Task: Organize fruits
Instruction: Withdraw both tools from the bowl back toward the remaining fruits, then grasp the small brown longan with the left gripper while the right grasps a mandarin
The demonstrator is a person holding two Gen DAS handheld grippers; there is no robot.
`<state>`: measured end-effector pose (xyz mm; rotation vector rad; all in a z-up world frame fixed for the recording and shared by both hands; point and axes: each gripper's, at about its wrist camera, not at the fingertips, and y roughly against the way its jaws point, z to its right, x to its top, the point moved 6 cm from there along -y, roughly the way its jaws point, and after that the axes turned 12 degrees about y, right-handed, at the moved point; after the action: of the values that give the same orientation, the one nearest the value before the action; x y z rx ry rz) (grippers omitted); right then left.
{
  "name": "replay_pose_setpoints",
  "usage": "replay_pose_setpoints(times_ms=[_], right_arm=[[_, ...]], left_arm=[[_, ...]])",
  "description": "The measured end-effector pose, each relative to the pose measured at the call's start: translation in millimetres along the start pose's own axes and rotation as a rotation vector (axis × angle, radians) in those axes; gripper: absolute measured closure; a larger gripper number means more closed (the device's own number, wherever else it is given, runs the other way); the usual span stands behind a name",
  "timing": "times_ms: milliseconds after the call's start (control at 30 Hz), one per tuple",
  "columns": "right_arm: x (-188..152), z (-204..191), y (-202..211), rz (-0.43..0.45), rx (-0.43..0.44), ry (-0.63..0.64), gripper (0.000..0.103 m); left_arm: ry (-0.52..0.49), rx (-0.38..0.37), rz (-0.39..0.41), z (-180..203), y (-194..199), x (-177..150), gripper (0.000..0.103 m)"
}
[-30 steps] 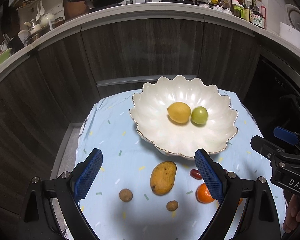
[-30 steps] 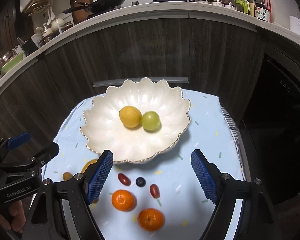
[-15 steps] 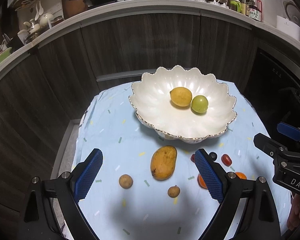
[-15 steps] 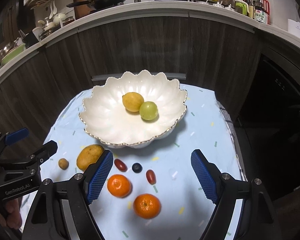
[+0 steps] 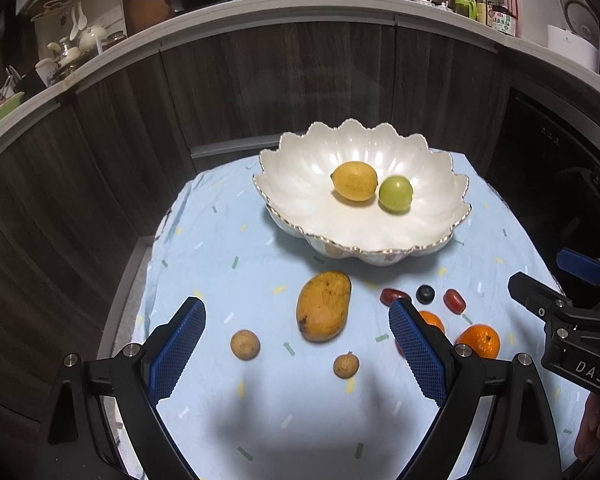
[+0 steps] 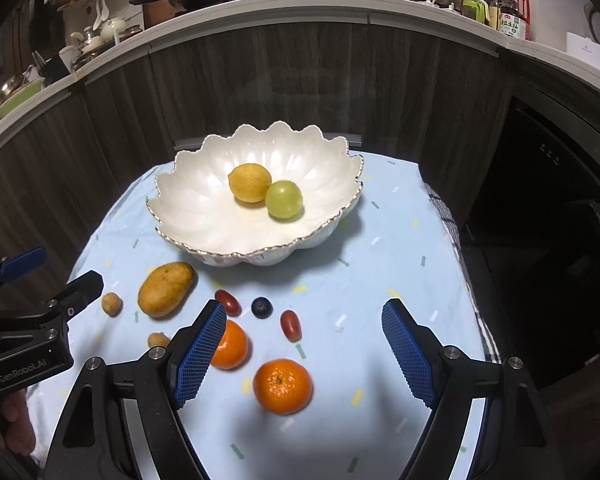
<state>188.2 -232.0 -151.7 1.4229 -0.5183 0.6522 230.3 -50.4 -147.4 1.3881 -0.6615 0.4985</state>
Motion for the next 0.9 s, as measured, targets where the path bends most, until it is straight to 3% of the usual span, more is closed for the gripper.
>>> replay_pose_setpoints(times_ms=[533, 900], right_arm=[[-28.6, -1.5, -13.9, -0.027, -0.020, -0.004, 0.022], [-41.8, -8.1, -23.0, -0.019, -0.059, 0.045, 0.022]], left_arm=[[-0.010, -0.013, -0.017, 4.5, -18.5, -32.0, 0.011], [-0.024, -0.009, -0.065, 10.4, -43.9, -57.1, 0.023]])
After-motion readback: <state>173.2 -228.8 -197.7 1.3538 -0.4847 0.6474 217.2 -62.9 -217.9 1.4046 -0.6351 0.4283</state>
